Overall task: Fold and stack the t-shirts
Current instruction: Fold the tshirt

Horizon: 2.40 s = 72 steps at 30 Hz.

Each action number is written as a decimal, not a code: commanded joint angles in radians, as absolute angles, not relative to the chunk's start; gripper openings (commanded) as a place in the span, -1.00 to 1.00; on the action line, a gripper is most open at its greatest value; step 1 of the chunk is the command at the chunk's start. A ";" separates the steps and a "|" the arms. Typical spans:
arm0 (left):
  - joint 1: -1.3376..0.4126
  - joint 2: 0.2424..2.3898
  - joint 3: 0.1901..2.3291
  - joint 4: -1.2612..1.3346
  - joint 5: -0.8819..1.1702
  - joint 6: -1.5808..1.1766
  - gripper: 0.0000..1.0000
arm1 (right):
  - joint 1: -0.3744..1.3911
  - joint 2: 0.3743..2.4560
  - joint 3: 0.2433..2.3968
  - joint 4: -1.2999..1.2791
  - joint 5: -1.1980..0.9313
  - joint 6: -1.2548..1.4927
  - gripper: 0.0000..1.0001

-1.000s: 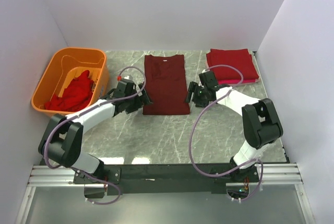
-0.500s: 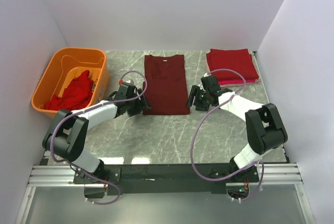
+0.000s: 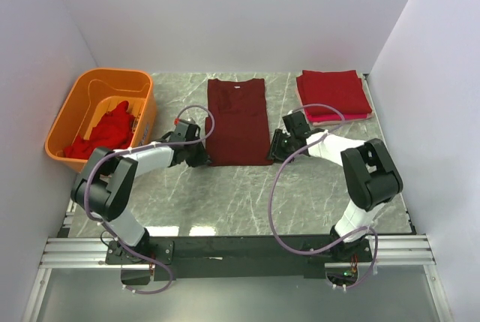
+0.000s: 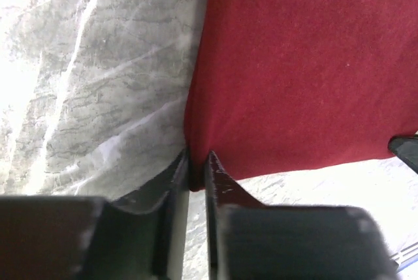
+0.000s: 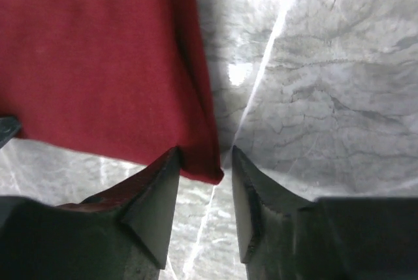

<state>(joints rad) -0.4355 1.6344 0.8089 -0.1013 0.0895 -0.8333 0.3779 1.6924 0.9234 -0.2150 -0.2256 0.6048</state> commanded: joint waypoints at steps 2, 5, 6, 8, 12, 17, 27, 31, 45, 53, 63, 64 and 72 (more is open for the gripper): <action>-0.439 1.657 0.836 -0.109 0.083 -0.816 -0.80 | 0.413 1.739 0.966 -0.205 -0.195 0.612 -0.21; -0.439 1.664 0.834 -0.095 0.098 -0.813 -0.99 | 0.423 1.740 0.963 -0.216 -0.192 0.617 -0.35; -0.437 1.663 0.830 -0.091 0.106 -0.813 -0.99 | 0.428 1.733 0.959 -0.216 -0.192 0.618 -0.58; -0.439 1.658 0.821 -0.097 0.107 -0.816 -0.99 | 0.436 1.723 0.943 -0.222 -0.189 0.626 -0.74; -0.449 1.574 0.758 -0.132 0.083 -0.833 -0.99 | 0.459 1.658 0.891 -0.252 -0.183 0.627 -1.00; -0.508 1.413 0.616 -0.245 0.045 -0.896 -0.99 | 0.503 1.560 0.772 -0.301 -0.201 0.643 -1.00; -0.627 0.930 0.682 -0.574 -0.098 -0.966 -0.99 | 0.603 1.209 0.819 -0.552 -0.201 0.634 -1.00; -0.626 0.913 0.761 -0.514 -0.244 -0.942 -0.99 | 0.580 1.248 0.978 -0.641 -0.121 0.588 -1.00; -0.422 1.345 1.114 -0.353 -0.186 -0.796 -0.99 | 0.404 1.534 1.408 -0.623 -0.170 0.540 -1.00; -0.357 1.531 1.294 -0.330 -0.144 -0.736 -0.99 | 0.350 1.710 1.606 -0.638 -0.212 0.525 -1.00; -0.295 1.822 1.526 -0.341 -0.040 -0.730 -0.99 | 0.267 1.962 1.848 -0.653 -0.327 0.515 -1.00; -0.290 1.845 1.546 -0.348 -0.041 -0.733 -0.99 | 0.262 1.991 1.876 -0.655 -0.333 0.511 -1.00; -0.256 2.023 1.690 -0.359 -0.042 -0.764 -0.99 | 0.247 2.281 2.171 -0.602 -0.366 0.477 -1.00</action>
<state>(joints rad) -0.2787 1.9934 1.6131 -0.3725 -0.0452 -0.7563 0.2619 2.2509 2.0804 -0.6590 -0.3389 0.4992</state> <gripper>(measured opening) 0.030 0.018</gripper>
